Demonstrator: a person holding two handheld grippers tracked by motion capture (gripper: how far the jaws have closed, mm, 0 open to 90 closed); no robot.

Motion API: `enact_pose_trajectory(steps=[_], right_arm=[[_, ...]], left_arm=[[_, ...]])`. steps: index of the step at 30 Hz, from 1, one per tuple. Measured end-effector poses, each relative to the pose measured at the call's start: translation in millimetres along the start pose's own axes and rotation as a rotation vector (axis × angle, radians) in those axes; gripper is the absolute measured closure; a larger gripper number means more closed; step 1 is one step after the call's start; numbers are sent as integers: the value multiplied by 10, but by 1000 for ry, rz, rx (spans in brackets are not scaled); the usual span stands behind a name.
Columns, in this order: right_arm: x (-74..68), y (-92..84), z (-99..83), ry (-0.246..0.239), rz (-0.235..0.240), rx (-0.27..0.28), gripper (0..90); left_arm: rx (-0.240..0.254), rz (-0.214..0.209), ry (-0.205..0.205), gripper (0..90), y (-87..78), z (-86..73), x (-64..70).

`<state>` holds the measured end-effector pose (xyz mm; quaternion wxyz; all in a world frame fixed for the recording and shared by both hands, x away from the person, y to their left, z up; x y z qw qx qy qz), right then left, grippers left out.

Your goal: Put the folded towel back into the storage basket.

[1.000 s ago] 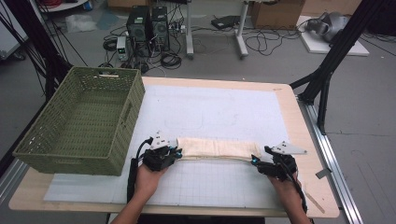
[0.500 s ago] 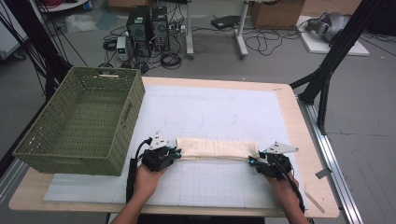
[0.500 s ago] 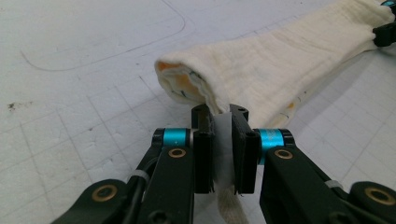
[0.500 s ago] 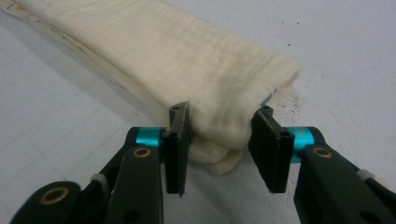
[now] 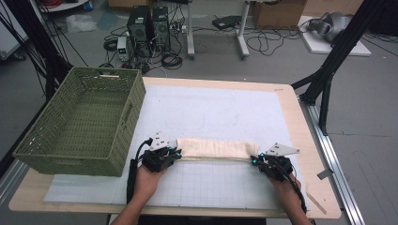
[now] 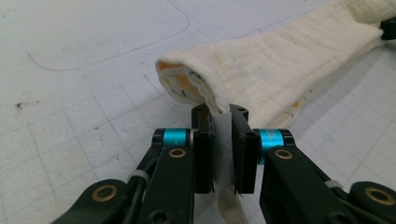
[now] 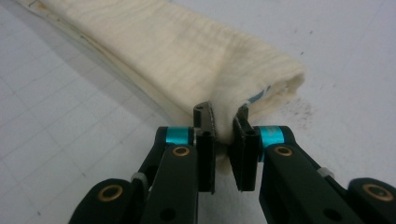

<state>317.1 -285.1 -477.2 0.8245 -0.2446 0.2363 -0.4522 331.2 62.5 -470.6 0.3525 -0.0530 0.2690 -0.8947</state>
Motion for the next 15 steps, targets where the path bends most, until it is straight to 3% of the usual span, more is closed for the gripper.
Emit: enact_pose_trajectory(steps=[5,15], right_arm=[[25,-124,101,14,16,82,822],[73,-219,190,18,44,132,821]], left_arm=[[30,-3,-3,812,-48,51,4],[84,0,8,814,-201,176,40]])
Point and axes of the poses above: each handheld gripper's, and its own axes: y roughly forward along the jaws, z roughly out of its top, x roughly to its right, the point moved 5 cm from there along y, roughly forward along the jaws, and after that the axes turned 15 degrees about y, right-handed, at the moved point
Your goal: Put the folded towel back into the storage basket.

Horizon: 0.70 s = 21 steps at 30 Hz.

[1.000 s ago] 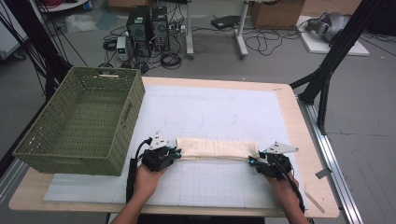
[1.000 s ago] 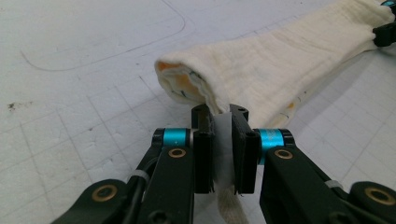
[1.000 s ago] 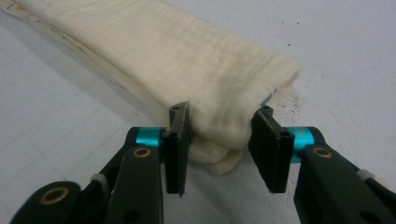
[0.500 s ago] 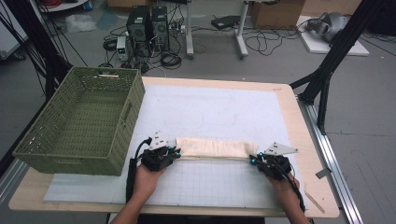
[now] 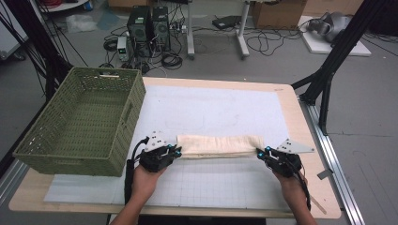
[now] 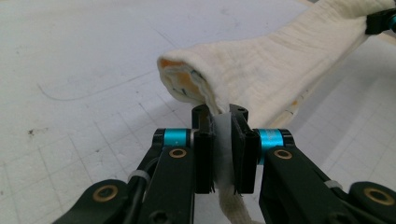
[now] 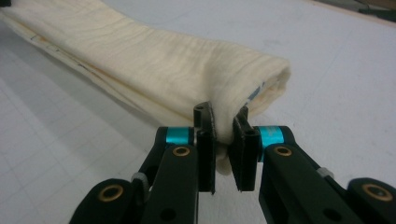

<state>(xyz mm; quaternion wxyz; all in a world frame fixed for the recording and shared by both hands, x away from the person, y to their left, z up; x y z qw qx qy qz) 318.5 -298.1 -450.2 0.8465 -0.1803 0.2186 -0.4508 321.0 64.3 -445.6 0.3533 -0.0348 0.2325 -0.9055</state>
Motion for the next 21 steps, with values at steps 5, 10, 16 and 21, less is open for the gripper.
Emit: enact_pose_trajectory(steps=[5,10,16,21], right_arm=[[-27,-47,80,-24,47,41,821],[-51,-71,175,-46,74,75,821],[-53,-81,301,-44,101,108,821],[-73,-35,428,-64,120,121,821]], left_arm=[[24,2,1,814,-101,62,-7],[55,18,7,814,-226,139,-11],[69,30,17,815,-302,193,16],[95,51,31,815,-455,296,5]])
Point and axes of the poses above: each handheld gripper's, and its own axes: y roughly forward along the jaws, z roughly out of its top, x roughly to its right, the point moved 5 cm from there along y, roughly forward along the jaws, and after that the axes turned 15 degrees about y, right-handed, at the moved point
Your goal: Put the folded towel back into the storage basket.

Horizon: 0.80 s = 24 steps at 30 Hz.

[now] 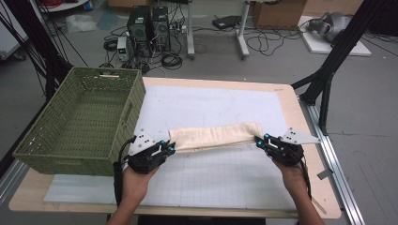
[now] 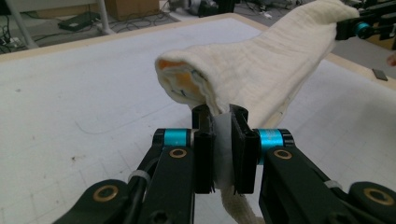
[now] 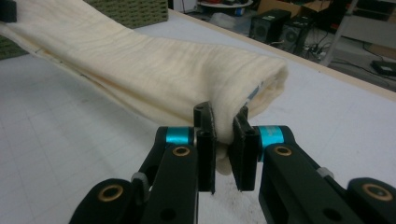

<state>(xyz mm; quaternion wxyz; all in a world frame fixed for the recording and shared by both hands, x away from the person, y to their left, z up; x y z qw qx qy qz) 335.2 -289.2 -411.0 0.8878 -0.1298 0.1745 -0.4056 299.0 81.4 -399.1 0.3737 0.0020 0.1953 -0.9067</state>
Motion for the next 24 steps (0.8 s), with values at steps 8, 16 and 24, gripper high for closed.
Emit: enact_pose_trajectory(steps=[8,16,24], right_arm=[[-47,157,218,-30,46,8,821],[-69,371,422,-34,67,7,821],[-135,628,605,-53,79,6,821]], left_arm=[[24,33,8,815,-217,89,-40],[41,57,15,815,-364,130,-54],[57,78,30,815,-532,168,-63]])
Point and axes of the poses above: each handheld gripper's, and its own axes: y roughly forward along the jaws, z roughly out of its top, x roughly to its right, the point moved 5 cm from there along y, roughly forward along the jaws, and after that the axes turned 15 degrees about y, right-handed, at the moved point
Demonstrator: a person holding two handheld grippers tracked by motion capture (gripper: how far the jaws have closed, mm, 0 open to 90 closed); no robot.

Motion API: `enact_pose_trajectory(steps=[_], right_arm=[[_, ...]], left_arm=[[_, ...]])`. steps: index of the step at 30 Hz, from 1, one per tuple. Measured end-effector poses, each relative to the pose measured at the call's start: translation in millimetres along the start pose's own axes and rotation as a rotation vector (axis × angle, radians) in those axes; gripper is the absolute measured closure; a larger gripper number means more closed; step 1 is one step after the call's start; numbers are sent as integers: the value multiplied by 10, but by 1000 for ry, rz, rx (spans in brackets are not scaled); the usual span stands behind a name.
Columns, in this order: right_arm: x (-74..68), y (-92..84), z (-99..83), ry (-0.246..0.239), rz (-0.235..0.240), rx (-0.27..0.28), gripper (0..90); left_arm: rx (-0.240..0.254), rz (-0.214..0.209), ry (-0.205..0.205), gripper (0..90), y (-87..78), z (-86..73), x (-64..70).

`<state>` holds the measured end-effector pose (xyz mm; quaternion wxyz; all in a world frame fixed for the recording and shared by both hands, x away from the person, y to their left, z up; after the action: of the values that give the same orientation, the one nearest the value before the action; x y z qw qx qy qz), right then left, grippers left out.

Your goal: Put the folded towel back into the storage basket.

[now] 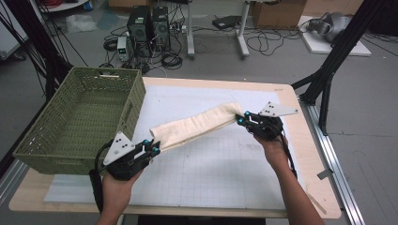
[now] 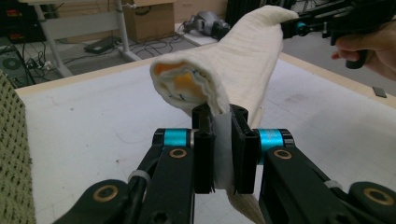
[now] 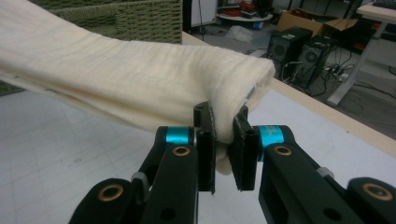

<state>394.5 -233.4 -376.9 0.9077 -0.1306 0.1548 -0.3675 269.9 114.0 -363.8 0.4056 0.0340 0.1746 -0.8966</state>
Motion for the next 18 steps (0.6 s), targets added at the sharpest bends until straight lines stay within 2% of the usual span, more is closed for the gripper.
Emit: enact_pose_trajectory(steps=[6,7,13,18], right_arm=[[-13,152,90,-2,7,-17,821],[-48,254,160,-12,12,-27,821],[-134,461,321,-48,34,-14,821],[-233,643,409,-53,60,-23,821]], left_arm=[[6,7,9,815,-73,28,-1],[9,27,13,815,-136,37,-11],[14,46,10,815,-271,30,-46],[18,77,-1,815,-381,15,-116]])
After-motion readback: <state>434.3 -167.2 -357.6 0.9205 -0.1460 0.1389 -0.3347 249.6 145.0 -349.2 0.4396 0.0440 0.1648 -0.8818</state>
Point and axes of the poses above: each handheld gripper's, and its own axes: y roughly forward along the jaws, z roughly out of its top, x roughly to its right, the point moved 5 cm from there along y, roughly forward along the jaws, and after that the axes turned 15 degrees about y, right-handed, at the moved point
